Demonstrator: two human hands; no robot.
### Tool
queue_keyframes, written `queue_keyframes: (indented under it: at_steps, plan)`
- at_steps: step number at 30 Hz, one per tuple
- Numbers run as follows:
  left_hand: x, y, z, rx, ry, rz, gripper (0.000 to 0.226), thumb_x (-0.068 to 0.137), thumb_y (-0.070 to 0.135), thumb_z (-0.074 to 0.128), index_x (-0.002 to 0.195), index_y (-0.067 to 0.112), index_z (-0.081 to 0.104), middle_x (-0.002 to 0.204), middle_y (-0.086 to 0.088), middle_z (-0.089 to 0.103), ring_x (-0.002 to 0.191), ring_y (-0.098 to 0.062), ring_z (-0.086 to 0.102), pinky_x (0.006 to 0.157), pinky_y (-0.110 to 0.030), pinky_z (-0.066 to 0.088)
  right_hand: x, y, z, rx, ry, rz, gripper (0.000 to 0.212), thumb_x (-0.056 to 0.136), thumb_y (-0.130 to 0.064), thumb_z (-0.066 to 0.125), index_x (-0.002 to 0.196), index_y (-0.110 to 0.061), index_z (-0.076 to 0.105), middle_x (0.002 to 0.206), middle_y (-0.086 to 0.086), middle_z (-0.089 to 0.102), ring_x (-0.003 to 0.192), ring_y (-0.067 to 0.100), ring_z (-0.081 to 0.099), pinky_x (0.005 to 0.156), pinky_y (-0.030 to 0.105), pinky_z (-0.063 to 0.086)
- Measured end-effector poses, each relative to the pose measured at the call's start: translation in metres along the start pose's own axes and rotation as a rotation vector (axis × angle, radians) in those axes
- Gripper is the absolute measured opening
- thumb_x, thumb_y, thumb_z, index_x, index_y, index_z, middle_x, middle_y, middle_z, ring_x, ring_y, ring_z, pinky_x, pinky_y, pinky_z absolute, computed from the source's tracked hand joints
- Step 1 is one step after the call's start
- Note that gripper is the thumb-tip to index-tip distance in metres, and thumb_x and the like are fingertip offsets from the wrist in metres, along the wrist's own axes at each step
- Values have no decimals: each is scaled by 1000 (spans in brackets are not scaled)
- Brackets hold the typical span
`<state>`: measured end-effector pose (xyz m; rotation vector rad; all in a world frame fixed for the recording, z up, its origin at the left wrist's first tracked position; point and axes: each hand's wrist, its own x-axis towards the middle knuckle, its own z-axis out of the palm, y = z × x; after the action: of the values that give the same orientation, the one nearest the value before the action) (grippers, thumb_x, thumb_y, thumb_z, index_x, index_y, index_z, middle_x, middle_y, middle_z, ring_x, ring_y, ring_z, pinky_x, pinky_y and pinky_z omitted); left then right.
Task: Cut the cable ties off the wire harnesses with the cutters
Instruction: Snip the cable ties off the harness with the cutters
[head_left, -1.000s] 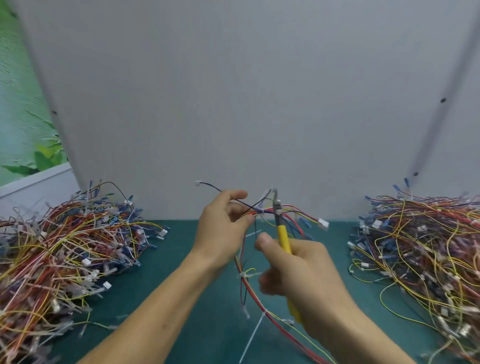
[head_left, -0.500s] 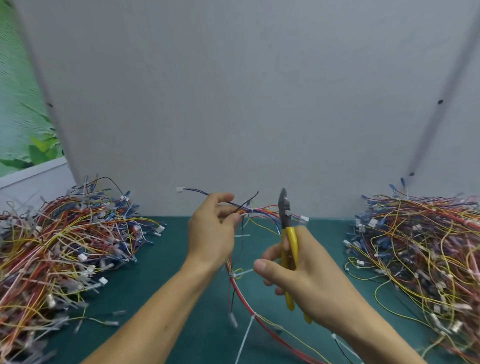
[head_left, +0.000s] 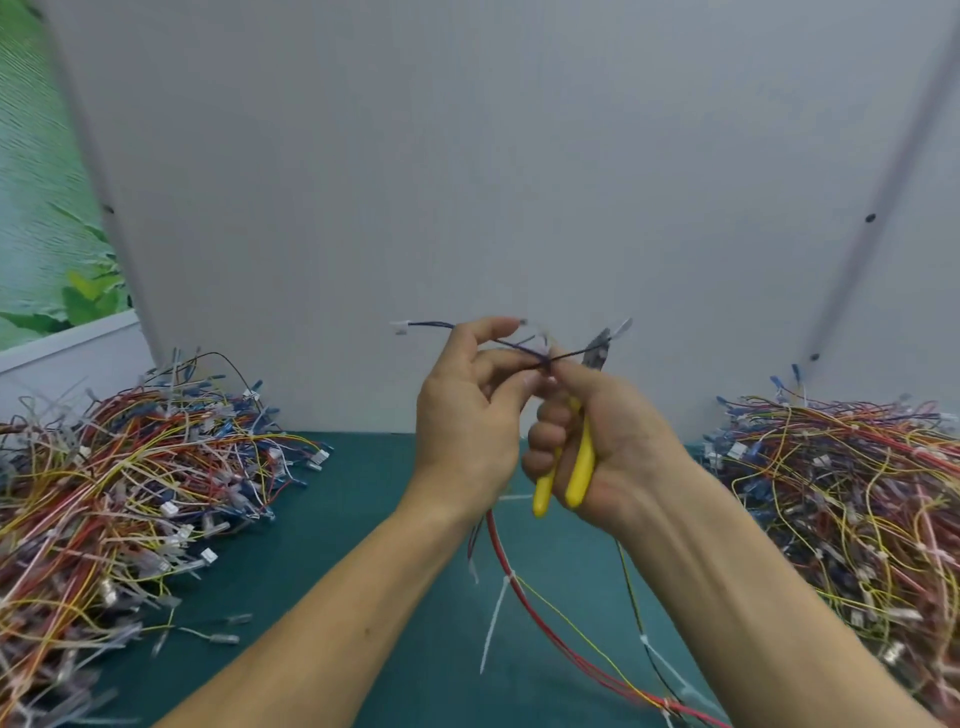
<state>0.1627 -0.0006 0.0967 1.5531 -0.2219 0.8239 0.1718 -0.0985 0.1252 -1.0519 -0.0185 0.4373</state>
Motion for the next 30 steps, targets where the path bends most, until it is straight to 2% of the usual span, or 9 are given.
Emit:
queue_keyframes:
  at_steps: [8,10,13,16,19,21,23,27,30]
  plan:
    - [-9,13,-4,-25,91,268,51,86,9,59,127,31,38,130,5,52,130,-8,45,112,-31,31,-9,-67,18,16,6,-193,26,94,-15,47,68,-18,48,49,-5,41,42,9,41,46,18,29]
    - [-18,-1,-10,-93,231,144,39,88,15,55,120,33,42,117,8,56,115,-2,52,104,-28,37,-14,-84,21,31,-18,-202,26,95,-15,46,69,-17,50,51,-5,46,44,10,45,49,18,31]
    - [-34,-30,-6,-172,357,-286,24,93,10,54,105,31,48,95,4,58,90,-10,55,91,-34,45,-22,-102,24,72,-91,-189,26,92,-11,49,66,-12,51,54,-3,50,45,12,51,51,18,35]
    - [-47,-56,2,-116,184,-583,35,87,4,63,113,24,52,112,3,59,103,-13,54,94,-35,42,-28,-114,24,112,-192,-158,31,89,-8,50,58,-7,53,58,-1,51,48,15,55,54,20,39]
    - [-42,-61,7,-65,18,-486,67,81,11,73,134,33,40,127,24,48,119,5,44,96,-19,35,-34,-115,24,122,-270,-141,16,79,-4,52,64,-7,53,62,0,52,49,16,55,55,21,41]
    - [-29,-60,7,-13,8,-397,44,86,19,69,123,32,51,113,29,56,110,10,52,83,-9,39,-36,-111,21,91,-278,-146,9,74,-3,52,67,-9,50,61,0,51,50,16,54,55,21,40]
    - [-19,-56,2,-14,46,-370,8,93,21,59,96,19,67,85,11,73,87,-4,68,68,-8,46,-32,-109,15,15,-220,-174,17,80,-4,49,65,-11,48,58,0,48,48,15,51,54,20,38]
    - [-7,-58,-31,-34,135,-440,20,93,21,59,77,10,62,43,2,55,41,-15,57,50,-26,51,-18,-114,-7,-173,95,-389,18,88,-7,48,71,-13,45,54,0,41,44,14,45,50,20,33]
    - [3,-55,-61,10,106,-437,22,80,25,73,72,10,61,44,3,33,32,-11,29,44,-25,35,-7,-118,-29,-198,273,-452,15,87,-6,49,74,-13,45,52,0,42,42,13,44,47,18,31]
